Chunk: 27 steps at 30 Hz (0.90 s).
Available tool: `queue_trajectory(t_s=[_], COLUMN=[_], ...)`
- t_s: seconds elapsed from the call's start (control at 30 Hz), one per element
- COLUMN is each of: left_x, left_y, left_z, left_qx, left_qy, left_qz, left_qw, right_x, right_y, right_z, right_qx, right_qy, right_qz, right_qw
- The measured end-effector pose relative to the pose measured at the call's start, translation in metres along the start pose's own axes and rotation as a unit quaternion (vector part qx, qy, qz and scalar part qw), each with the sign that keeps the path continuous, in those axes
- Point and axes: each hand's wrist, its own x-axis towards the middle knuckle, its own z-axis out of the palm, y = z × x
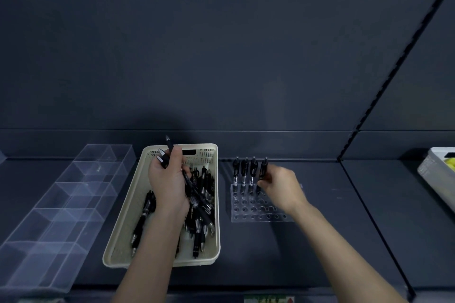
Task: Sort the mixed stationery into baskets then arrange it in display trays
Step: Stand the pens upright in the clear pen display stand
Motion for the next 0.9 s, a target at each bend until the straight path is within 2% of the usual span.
queue_trajectory(t_s=[0.17,0.23,0.3,0.33,0.37,0.43,0.5,0.67,0.8,0.9], left_x=[-0.002,-0.003,-0.005,-0.006,-0.007,-0.011,-0.017,-0.029,-0.031,-0.031], left_y=[0.003,0.003,0.003,0.003,0.002,0.0,-0.003,-0.012,-0.014,-0.014], left_z=[0.002,0.004,0.008,0.011,0.016,0.024,0.033,0.041,0.039,0.037], left_qx=[-0.042,-0.07,-0.097,-0.111,-0.125,-0.139,-0.147,-0.143,-0.152,-0.143], left_qy=[0.002,0.022,0.048,0.062,0.073,0.088,0.094,0.067,-0.003,-0.004], left_qz=[-0.015,-0.019,-0.027,-0.035,-0.044,-0.05,-0.048,-0.073,-0.099,-0.101], left_qw=[0.999,0.997,0.994,0.991,0.989,0.985,0.983,0.985,0.983,0.985], right_x=[-0.002,-0.008,-0.018,-0.023,-0.028,-0.036,-0.041,-0.046,-0.046,-0.046], right_y=[0.0,0.0,-0.009,-0.015,-0.022,-0.035,-0.044,-0.049,-0.049,-0.054], right_z=[-0.003,-0.009,-0.015,-0.019,-0.021,-0.02,-0.016,-0.004,0.0,0.001], right_qx=[-0.039,-0.002,0.087,0.15,0.224,0.346,0.367,0.404,0.41,0.393], right_qy=[0.004,0.068,0.131,0.115,0.062,-0.097,-0.194,-0.181,-0.138,-0.114], right_qz=[0.012,0.04,0.046,0.051,0.053,0.052,0.052,0.093,0.07,0.056], right_qw=[0.999,0.997,0.987,0.981,0.971,0.932,0.908,0.892,0.899,0.911])
